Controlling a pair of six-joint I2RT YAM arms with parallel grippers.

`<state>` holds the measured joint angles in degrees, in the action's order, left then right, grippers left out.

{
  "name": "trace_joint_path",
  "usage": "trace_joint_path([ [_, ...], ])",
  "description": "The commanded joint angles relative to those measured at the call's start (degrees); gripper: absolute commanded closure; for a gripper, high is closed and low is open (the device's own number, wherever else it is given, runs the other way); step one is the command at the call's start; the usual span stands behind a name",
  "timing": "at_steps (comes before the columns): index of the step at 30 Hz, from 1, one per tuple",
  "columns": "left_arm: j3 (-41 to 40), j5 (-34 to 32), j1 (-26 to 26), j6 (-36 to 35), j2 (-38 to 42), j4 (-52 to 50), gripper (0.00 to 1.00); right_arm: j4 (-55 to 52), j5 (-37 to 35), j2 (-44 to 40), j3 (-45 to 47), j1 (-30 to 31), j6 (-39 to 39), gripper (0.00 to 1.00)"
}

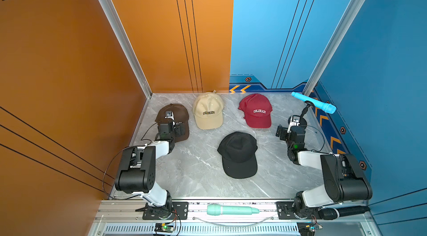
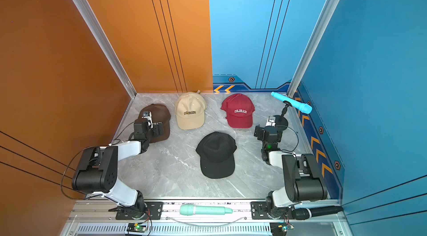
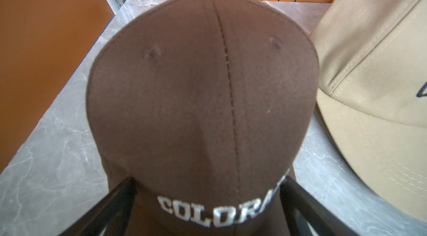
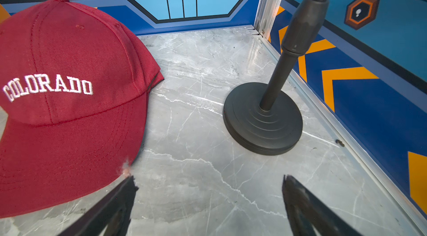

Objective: Stack the baseball caps by color
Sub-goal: Move the baseball cap to the center of the board, then reset both arms

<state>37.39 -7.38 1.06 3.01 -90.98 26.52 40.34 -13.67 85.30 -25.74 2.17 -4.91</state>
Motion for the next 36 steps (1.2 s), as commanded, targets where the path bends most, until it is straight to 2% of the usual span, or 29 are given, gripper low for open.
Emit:
trace_joint_path([
  [1, 2.52, 1.4, -0.19, -0.63, -1.43, -3.82, 0.02, 0.87, 0.32, 0.06, 0.42, -0.47, -0.6, 0.0],
  [6, 7.18, 3.2, -0.48, -1.46, -4.22, -10.12, 0.0, 0.8, 0.42, 0.05, 0.4, -0.5, -0.56, 0.0],
  [15, -6.98, -0.54, -2.07, -2.29, 6.6, 6.33, 0.02, 0.91, 0.51, 0.05, 0.47, -0.5, -0.55, 0.0],
  [19, -7.56, -2.44, -1.74, -1.32, 10.88, 4.88, 0.02, 0.89, 0.48, 0.05, 0.42, -0.5, -0.58, 0.0],
  [27, -1.4, -1.03, -0.56, -0.51, 8.23, -3.09, 0.02, 0.93, 0.42, 0.07, 0.42, -0.5, -0.63, 0.0],
  [29, -2.19, -0.24, -0.62, -0.76, 8.09, -3.06, 0.02, 0.88, 0.45, 0.09, 0.44, -0.46, -0.58, 0.0],
  [33, -8.98, -0.87, -0.8, -0.65, 6.98, 8.74, 0.02, 0.88, 0.43, 0.05, 0.45, -0.5, -0.59, 0.0],
  [36, -11.38, -0.8, -0.99, -0.65, 6.28, 13.48, 0.02, 0.91, 0.48, 0.11, 0.39, -0.5, -0.56, 0.0],
])
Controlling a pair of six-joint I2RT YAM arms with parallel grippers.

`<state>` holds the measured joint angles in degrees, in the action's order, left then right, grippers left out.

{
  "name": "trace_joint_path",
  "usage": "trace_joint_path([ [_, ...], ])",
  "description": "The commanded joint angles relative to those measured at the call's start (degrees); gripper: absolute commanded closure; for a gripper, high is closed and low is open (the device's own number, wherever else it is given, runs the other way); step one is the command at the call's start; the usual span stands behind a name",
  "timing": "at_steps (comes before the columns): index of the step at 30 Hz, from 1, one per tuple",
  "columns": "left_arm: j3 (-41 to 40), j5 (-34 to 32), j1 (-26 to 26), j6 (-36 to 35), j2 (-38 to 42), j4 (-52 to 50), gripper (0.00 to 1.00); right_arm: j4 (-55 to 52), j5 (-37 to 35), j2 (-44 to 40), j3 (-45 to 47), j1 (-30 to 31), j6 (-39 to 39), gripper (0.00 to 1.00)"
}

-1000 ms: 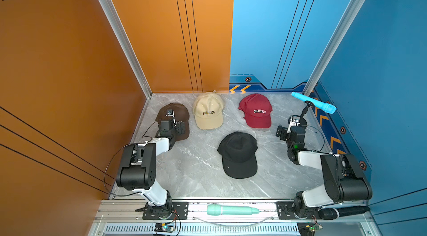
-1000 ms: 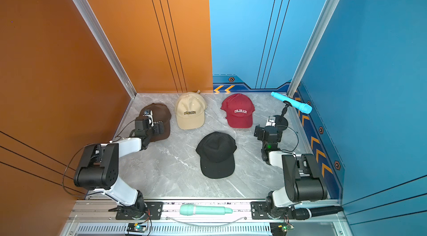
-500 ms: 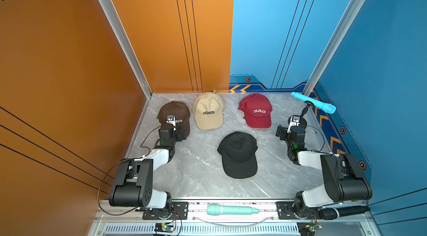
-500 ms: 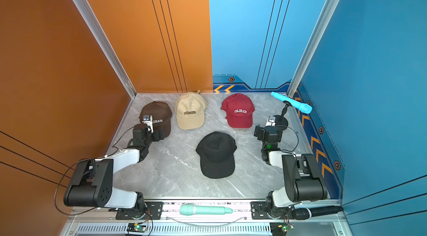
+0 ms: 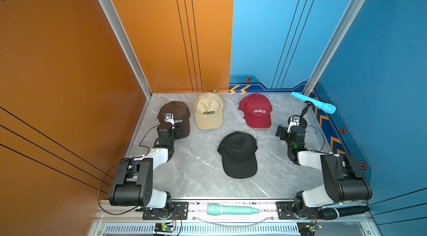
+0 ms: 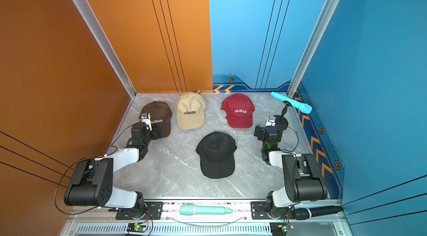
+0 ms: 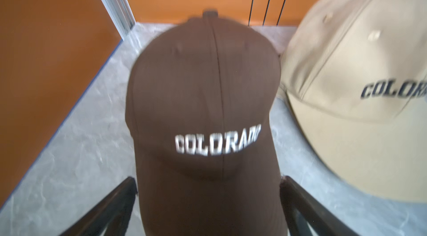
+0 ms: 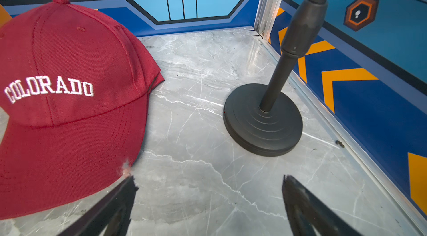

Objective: Stack the baseball caps by color
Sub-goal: Reset both arms

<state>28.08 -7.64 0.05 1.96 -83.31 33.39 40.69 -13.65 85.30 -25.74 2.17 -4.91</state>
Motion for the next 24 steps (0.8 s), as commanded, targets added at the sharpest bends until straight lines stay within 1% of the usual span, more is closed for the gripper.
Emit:
trace_joint_path([
  [1, -3.98, -1.34, -0.39, 0.18, -2.55, 11.12, 0.02, 0.57, 0.39, 0.05, 0.42, -0.5, -0.6, 0.0],
  [3, -7.29, -1.2, -0.72, -0.65, -6.58, 22.64, 0.02, 0.58, 0.44, 0.05, 0.42, -0.5, -0.55, 0.0],
  [4, -7.65, -2.18, -1.01, -0.98, -6.96, 22.67, 0.02, 0.56, 0.42, 0.05, 0.42, -0.5, -0.6, 0.0],
  [5, -6.76, -1.99, -1.02, -0.51, -5.68, 18.62, 0.02, 0.53, 0.39, 0.09, 0.42, -0.48, -0.58, 0.0],
  [6, -6.16, -1.92, -1.17, -0.65, -5.18, 17.21, 0.03, 0.57, 0.43, 0.07, 0.38, -0.5, -0.59, 0.0],
  [8, -6.41, -2.68, -1.72, -1.34, -6.33, 19.75, 0.02, 0.53, 0.44, 0.06, 0.34, -0.5, -0.6, 0.0],
  [24, -6.5, -2.71, -1.72, -1.4, -6.09, 19.39, 0.02, 0.56, 0.43, 0.1, 0.45, -0.42, -0.6, 0.0],
])
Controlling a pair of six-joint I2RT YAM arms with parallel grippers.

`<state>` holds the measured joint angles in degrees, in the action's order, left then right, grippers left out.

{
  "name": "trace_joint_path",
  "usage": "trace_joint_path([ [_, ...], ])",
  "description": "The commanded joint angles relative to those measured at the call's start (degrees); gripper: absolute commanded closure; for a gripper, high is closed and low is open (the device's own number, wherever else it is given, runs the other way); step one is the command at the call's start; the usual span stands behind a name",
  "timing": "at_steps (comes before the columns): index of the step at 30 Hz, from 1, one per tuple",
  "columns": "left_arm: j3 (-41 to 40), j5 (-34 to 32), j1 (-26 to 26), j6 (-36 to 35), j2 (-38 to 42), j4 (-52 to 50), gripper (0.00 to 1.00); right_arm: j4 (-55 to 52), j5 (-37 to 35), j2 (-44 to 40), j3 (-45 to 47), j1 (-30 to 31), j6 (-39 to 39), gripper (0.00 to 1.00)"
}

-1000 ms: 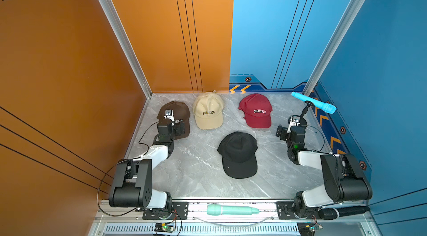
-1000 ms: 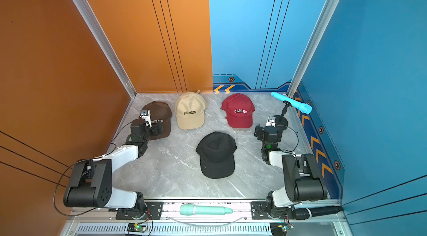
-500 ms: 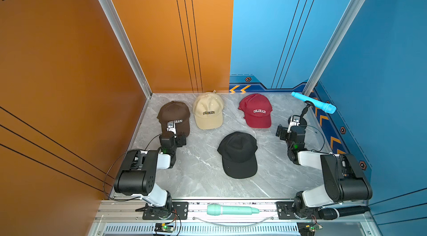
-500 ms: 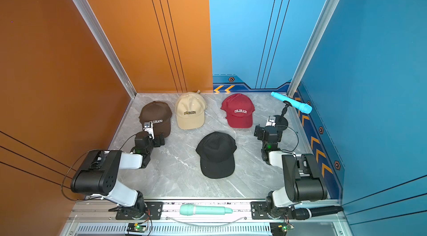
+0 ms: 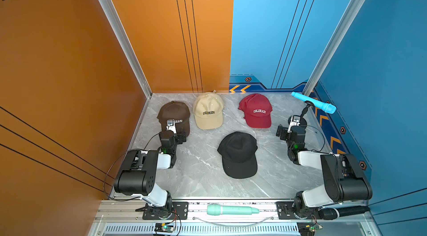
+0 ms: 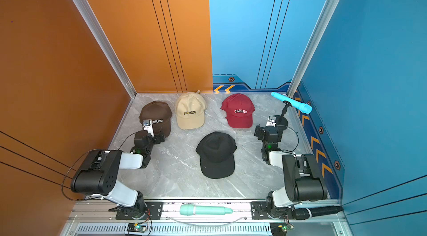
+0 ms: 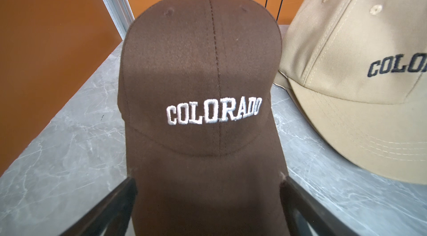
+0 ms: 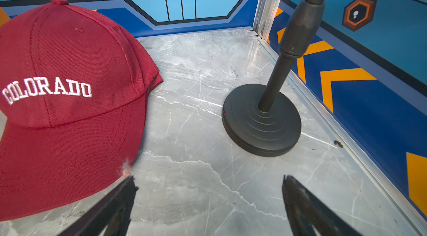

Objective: Stack the baseball caps by color
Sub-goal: Reset both arms

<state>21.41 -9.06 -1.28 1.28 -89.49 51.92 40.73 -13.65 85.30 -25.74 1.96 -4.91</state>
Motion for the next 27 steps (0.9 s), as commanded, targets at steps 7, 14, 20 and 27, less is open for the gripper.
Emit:
trace_joint_path([
  [7, 0.15, -1.36, -0.48, -0.73, 0.09, 0.9, 0.02, 0.49, 0.34, 0.1, 0.42, -0.2, -0.6, 0.0],
  [14, 0.16, -1.4, -0.48, -0.74, 0.11, 0.9, 0.02, 0.49, 0.35, 0.07, 0.42, -0.2, -0.55, 0.0],
  [20, 0.13, -1.36, -0.48, -0.68, 0.03, 0.9, 0.02, 3.33, 7.7, 1.39, 1.19, 0.43, 3.13, 0.0],
  [27, 0.17, -1.37, -0.48, -0.74, 0.11, 0.9, 0.02, 7.7, 7.5, 2.39, 3.21, -0.46, 1.94, 0.0],
])
